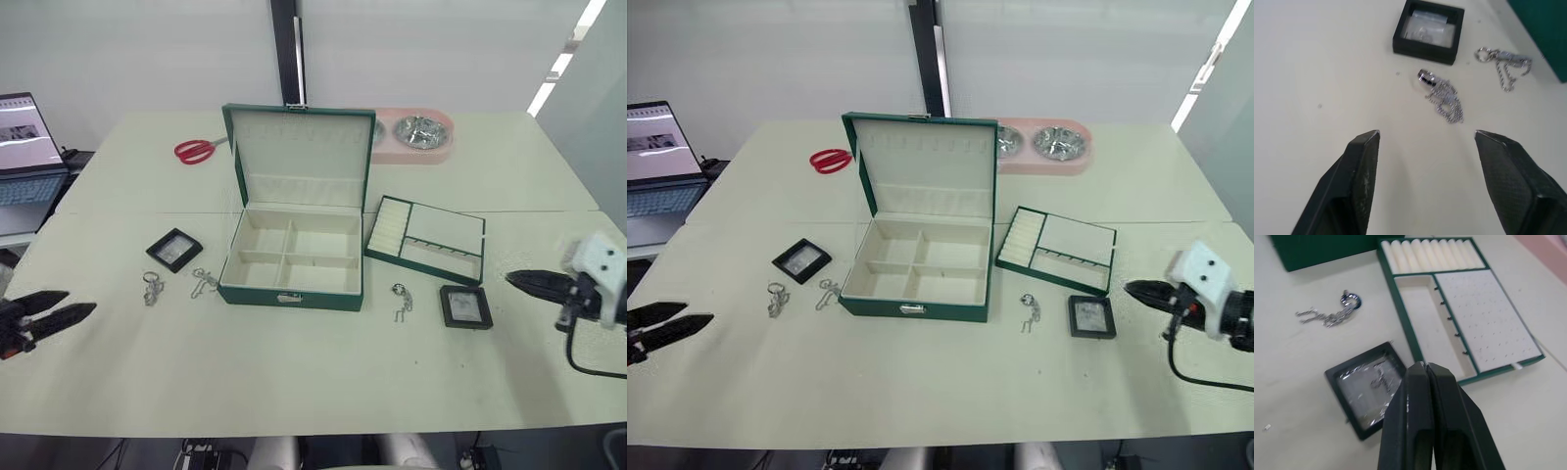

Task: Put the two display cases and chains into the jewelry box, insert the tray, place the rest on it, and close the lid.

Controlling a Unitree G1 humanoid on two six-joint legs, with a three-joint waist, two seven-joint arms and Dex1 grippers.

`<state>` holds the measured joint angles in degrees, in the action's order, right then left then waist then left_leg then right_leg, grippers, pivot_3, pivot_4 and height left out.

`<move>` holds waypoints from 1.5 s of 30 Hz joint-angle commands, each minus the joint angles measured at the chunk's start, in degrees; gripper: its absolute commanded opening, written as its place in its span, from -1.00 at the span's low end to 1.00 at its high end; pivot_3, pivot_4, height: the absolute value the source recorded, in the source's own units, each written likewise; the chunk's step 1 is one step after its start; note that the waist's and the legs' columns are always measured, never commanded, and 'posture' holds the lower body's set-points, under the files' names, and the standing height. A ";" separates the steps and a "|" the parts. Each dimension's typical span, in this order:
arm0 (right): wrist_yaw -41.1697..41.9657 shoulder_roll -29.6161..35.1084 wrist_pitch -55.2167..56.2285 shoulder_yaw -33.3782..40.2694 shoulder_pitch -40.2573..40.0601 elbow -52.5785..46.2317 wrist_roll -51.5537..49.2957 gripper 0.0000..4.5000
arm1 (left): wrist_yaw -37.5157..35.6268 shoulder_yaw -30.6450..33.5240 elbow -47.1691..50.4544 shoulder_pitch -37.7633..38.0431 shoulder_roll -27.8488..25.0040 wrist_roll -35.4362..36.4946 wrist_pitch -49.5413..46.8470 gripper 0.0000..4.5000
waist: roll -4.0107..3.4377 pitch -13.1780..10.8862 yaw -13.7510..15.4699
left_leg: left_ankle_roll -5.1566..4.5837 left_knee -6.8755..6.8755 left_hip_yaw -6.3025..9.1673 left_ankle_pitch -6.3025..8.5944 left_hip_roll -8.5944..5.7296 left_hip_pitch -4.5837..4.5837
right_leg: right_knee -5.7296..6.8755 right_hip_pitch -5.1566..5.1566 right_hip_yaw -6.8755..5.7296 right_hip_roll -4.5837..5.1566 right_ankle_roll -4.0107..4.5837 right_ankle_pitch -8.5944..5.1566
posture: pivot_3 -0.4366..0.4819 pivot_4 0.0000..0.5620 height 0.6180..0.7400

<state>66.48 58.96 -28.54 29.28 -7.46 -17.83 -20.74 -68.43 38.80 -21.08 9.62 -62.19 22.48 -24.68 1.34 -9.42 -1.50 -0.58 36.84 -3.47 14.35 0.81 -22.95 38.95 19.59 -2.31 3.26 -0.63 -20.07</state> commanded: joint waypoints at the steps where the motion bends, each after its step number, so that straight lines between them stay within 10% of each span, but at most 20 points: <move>1: 5.40 2.87 -0.40 5.65 -4.41 1.61 -1.37 -0.39 | -1.04 2.31 -3.47 2.63 -1.01 -1.35 4.42 0.98 | 0.03 0.00 0.02 | 0.00 -0.01 0.00 0.00 0.01 -0.01 | 0.00 0.00 -0.01 0.00 0.04 -0.02 | -0.05 -0.47 1.00; 12: 7.69 5.36 -0.76 7.42 -10.31 0.95 -0.17 0.98 | -0.57 0.74 -3.36 5.50 0.67 -1.69 8.23 1.00 | 0.06 -0.02 0.07 | 0.01 -0.03 0.01 0.01 0.05 -0.02 | 0.02 0.05 -0.06 0.03 0.12 -0.05 | -0.05 -0.47 1.00; 45: 7.43 5.81 2.64 6.81 -10.08 2.10 2.98 0.98 | 2.20 -0.78 -0.57 3.01 2.43 -1.19 7.49 1.00 | 0.06 -0.02 0.07 | 0.00 -0.01 -0.01 0.01 0.04 -0.02 | 0.04 0.01 -0.07 0.01 0.11 -0.05 | -0.05 -0.47 1.00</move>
<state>73.70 64.35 -26.99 34.67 -17.50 -15.35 -17.88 -66.86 37.86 -22.17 13.14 -59.72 21.31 -18.11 1.40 -9.44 -1.43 -0.57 36.84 -3.48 14.36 0.85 -22.97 38.99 19.60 -2.38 3.27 -0.52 -20.12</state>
